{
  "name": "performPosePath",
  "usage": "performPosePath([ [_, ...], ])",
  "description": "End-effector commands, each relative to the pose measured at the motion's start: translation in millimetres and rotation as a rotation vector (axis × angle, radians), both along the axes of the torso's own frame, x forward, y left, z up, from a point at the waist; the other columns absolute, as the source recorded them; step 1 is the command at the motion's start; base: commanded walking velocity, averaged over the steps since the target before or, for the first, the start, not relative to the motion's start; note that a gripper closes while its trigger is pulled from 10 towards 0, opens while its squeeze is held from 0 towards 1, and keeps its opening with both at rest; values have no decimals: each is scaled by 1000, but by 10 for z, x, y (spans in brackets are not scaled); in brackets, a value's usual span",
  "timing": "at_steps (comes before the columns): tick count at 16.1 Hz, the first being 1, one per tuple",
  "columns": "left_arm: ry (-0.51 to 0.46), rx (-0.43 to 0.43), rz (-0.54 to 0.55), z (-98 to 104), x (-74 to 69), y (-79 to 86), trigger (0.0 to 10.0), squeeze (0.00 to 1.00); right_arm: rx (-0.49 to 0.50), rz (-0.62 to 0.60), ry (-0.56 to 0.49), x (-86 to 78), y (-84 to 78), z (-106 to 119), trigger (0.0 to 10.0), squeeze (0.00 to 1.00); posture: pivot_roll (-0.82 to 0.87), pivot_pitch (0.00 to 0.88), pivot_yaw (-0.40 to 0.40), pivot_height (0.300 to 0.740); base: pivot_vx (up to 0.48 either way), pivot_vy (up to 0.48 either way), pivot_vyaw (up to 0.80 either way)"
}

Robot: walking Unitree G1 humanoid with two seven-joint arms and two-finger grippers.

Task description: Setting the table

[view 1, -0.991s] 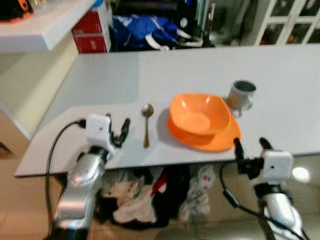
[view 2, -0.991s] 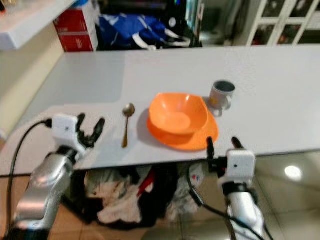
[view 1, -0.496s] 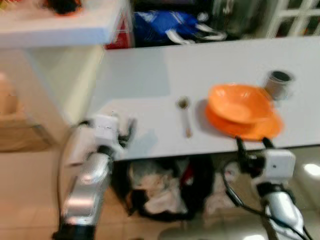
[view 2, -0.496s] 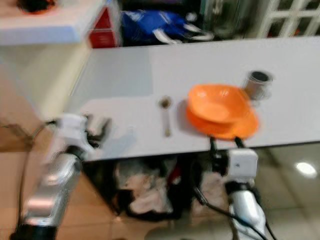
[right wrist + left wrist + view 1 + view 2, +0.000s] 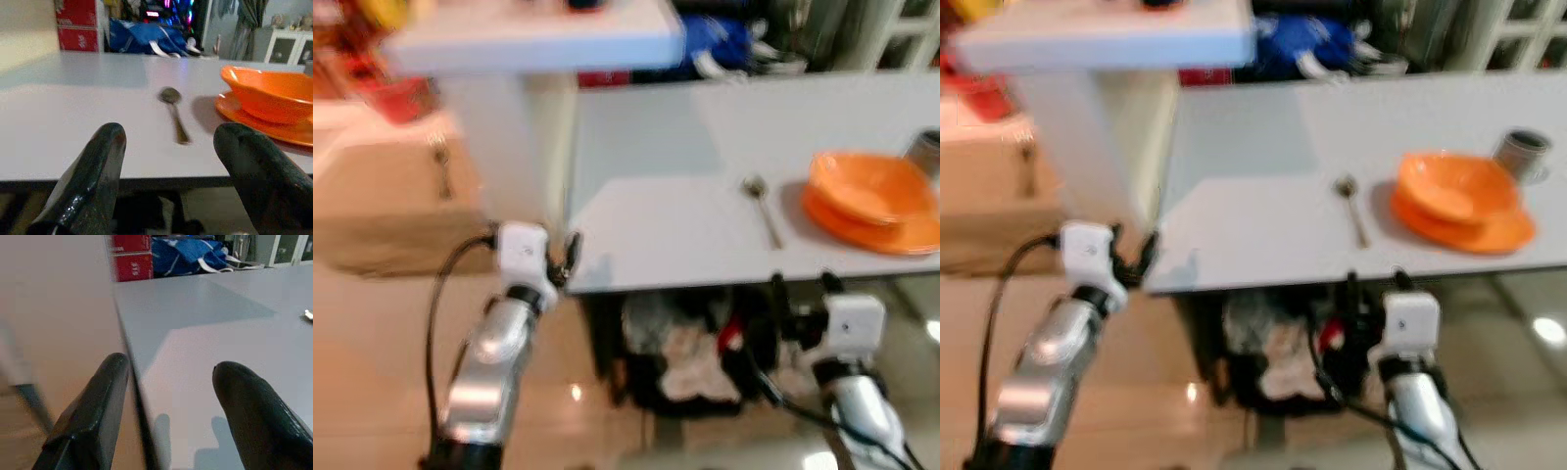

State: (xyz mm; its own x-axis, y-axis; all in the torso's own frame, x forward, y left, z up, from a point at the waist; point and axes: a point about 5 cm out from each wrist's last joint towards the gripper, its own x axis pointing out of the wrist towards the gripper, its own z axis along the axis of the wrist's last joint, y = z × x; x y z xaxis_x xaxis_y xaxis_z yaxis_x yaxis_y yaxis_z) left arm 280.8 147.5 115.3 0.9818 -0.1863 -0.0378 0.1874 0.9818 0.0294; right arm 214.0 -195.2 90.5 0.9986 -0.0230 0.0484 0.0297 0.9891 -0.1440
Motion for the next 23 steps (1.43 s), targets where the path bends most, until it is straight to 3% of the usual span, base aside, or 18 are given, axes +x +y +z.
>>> performPosePath([
  [1, -7, 17, 28, 40, 26, 80, 10000, 0, 9, 15, -16, 20, 57, 38, 10000, 0, -82, 13, 49, 740, 0, 461, 0],
  [9, -5, 14, 46, 33, 54, 72, 10000, 0, 10, 35, -21, 28, 114, 54, 10000, 0, -74, 20, 43, 740, 0, 472, 0],
  [20, -39, 27, 34, 85, 82, 20, 10000, 0, 1, 65, -33, 80, 205, 156, 10000, 0, -77, 22, 49, 740, 0, 0, 0],
  [23, -34, 18, 27, 91, 95, 0, 10000, 0, -21, 124, -58, 110, 282, 255, 10000, 0, -78, 18, 50, 740, 0, 0, 0],
])
